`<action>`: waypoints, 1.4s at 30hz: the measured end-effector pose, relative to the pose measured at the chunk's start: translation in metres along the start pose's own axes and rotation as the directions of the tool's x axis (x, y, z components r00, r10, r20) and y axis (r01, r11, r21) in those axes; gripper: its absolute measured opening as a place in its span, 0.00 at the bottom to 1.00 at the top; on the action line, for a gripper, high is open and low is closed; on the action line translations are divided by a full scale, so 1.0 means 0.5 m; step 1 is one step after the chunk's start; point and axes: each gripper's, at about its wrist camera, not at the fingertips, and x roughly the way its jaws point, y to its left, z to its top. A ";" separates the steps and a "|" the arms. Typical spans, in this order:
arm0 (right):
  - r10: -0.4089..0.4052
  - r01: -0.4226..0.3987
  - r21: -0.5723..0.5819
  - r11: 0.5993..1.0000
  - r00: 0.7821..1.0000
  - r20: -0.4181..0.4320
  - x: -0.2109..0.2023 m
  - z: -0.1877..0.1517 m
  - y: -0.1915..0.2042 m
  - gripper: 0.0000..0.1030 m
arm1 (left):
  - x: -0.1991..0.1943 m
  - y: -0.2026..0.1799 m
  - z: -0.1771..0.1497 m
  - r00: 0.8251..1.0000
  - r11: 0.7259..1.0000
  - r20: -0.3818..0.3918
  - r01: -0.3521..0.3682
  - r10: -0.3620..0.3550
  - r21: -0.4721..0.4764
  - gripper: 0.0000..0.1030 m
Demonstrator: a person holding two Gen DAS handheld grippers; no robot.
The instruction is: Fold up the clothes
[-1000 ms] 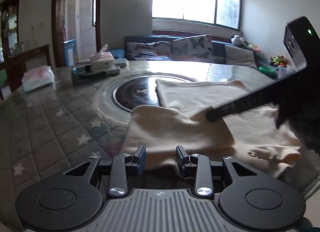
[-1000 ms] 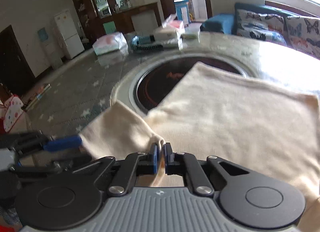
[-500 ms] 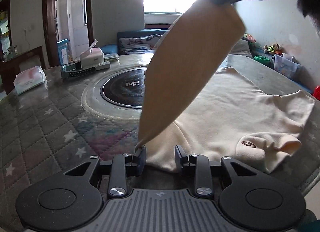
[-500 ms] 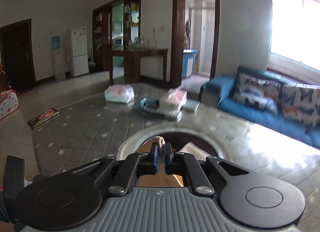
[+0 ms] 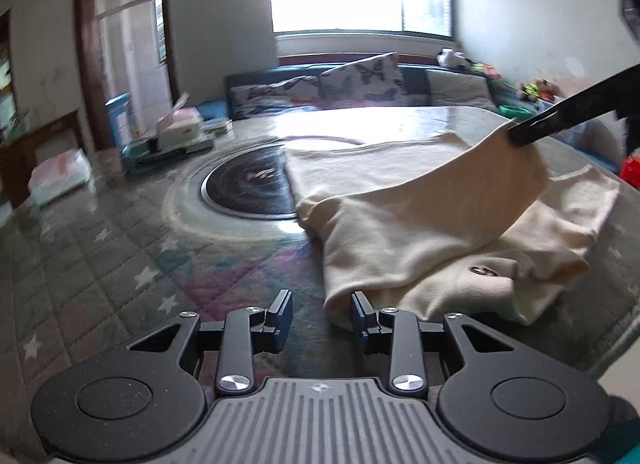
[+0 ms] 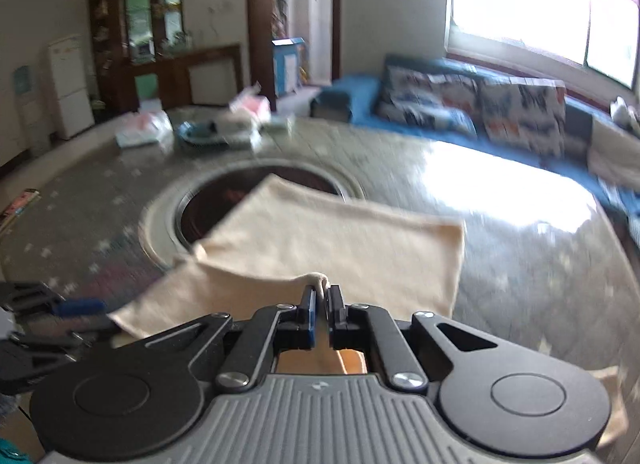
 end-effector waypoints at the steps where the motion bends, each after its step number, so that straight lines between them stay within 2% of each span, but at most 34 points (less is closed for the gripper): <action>1: -0.002 0.002 0.014 1.000 1.000 -0.011 0.004 -0.012 -0.008 0.05 | 0.004 -0.004 0.001 1.000 1.000 -0.001 -0.003 0.003 0.015 0.33; 3: 0.002 -0.001 0.035 0.999 1.000 -0.019 0.011 -0.021 -0.018 0.05 | 0.014 -0.006 0.002 1.000 1.000 -0.006 -0.008 0.008 0.025 0.32; 4: 0.004 -0.003 0.042 0.999 1.000 -0.022 0.013 -0.025 -0.021 0.05 | 0.017 -0.006 0.003 1.000 1.000 -0.008 -0.003 0.004 0.028 0.28; 5: 0.004 -0.003 0.043 0.999 1.000 -0.021 0.013 -0.024 -0.020 0.05 | 0.018 -0.005 0.004 1.000 0.999 -0.009 0.012 -0.012 0.029 0.13; 6: 0.005 -0.004 0.045 0.999 1.000 -0.021 0.013 -0.024 -0.019 0.05 | 0.016 -0.004 0.004 1.000 0.999 -0.007 0.023 -0.022 0.030 0.06; 8: 0.009 -0.008 0.049 0.999 1.000 -0.012 0.007 -0.022 -0.017 0.05 | 0.005 0.002 0.003 1.000 0.999 0.004 0.028 -0.028 0.027 0.04; 13: 0.029 -0.031 0.081 0.996 0.999 0.033 -0.017 -0.008 -0.022 0.05 | -0.014 0.016 -0.001 0.999 0.999 0.021 0.023 -0.024 0.023 0.03; 16: 0.019 -0.012 0.138 0.990 0.999 -0.045 0.023 -0.027 -0.047 0.06 | -0.006 0.015 -0.007 1.000 0.999 -0.007 0.020 -0.019 0.035 0.03; 20: -0.030 0.046 0.127 0.991 0.991 -0.127 0.064 -0.063 -0.055 0.09 | 0.004 0.022 0.016 0.999 0.999 -0.005 0.032 -0.032 0.033 0.07; 23: -0.055 0.067 0.119 0.991 0.993 -0.105 0.050 -0.070 -0.063 0.10 | 0.012 0.028 0.039 0.999 0.999 0.003 0.043 -0.043 0.029 0.07; 28: -0.027 0.030 0.066 0.997 0.999 -0.040 0.016 -0.061 -0.046 0.10 | 0.024 0.039 0.076 0.998 0.998 0.015 0.061 -0.061 0.022 0.07; 31: 0.000 0.001 0.012 1.000 1.000 -0.028 0.025 -0.060 -0.021 0.11 | 0.031 0.045 0.098 0.997 0.997 0.022 0.072 -0.072 0.018 0.07; 36: 0.035 -0.037 -0.022 0.999 0.998 -0.056 0.045 -0.083 0.005 0.14 | 0.102 0.016 0.125 0.996 0.995 0.011 0.089 -0.089 0.038 0.07; 40: 0.043 -0.046 -0.031 0.998 0.996 -0.075 0.044 -0.105 0.008 0.16 | 0.151 0.001 0.115 0.997 0.994 -0.031 0.076 -0.074 0.084 0.07; 42: 0.047 -0.050 -0.036 0.998 0.995 -0.084 0.043 -0.116 0.010 0.16 | 0.152 -0.002 0.108 0.997 0.992 -0.024 0.074 -0.072 0.098 0.08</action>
